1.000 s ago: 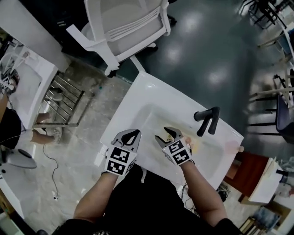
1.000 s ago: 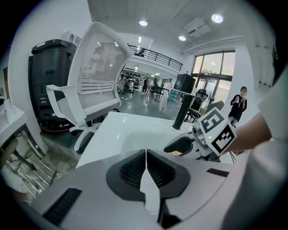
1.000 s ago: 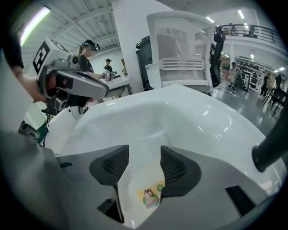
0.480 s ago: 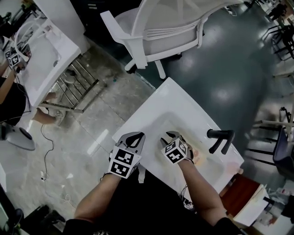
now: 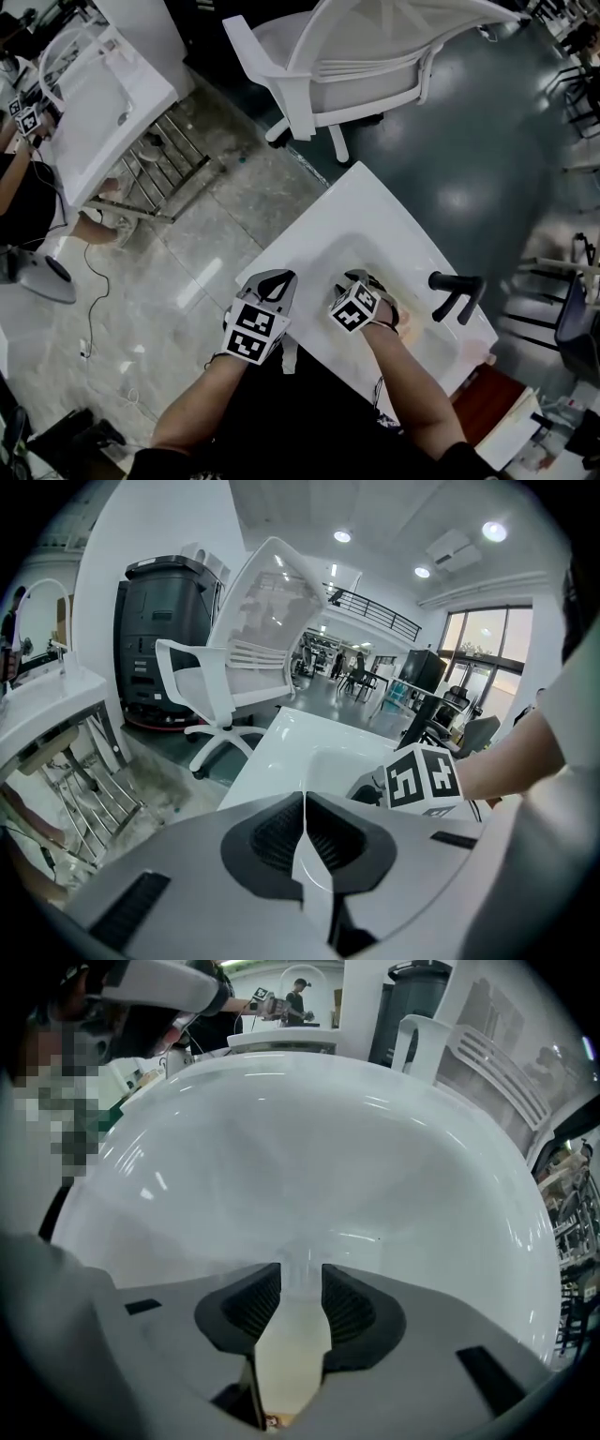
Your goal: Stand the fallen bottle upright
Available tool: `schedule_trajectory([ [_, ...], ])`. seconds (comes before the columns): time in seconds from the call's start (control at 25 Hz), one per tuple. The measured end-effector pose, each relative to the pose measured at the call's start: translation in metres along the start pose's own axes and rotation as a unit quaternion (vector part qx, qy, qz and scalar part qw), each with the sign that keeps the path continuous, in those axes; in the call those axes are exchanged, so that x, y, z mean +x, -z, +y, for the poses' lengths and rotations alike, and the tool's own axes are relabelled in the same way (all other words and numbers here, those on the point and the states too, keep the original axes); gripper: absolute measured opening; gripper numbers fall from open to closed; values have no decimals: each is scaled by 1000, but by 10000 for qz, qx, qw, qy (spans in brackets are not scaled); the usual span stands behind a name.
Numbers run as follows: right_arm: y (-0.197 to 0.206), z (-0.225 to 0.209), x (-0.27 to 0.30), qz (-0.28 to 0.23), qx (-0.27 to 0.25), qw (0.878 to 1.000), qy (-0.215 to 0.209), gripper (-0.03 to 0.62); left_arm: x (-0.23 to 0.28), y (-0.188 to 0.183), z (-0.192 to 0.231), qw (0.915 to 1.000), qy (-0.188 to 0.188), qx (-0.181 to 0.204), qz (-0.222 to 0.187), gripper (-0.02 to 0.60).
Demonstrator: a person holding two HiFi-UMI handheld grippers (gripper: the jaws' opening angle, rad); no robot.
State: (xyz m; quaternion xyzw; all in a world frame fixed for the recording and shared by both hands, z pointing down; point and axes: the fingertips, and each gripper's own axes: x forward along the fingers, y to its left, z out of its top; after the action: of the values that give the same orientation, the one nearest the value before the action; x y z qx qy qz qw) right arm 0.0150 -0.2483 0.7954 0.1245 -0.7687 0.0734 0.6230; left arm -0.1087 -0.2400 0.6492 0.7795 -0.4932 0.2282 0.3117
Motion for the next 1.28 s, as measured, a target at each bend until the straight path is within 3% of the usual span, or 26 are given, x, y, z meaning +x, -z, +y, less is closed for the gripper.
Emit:
schedule_trajectory([
  [0.28,-6,-3,8,351,-356,9985,239,135,-6,12,-3,10000,32,8,62,21],
  [0.68,-10,18,0,-39,-398,9983,416,95,-25,23,-2,10000,55,65,25,21],
  [0.96,-55,29,-50,-838,-42,9933,795,94,-48,19,-3,9996,153,235,-74,21],
  [1.28,-101,20,-136,-1655,291,9748,1468,95,-79,2,-24,9969,439,555,-357,21],
])
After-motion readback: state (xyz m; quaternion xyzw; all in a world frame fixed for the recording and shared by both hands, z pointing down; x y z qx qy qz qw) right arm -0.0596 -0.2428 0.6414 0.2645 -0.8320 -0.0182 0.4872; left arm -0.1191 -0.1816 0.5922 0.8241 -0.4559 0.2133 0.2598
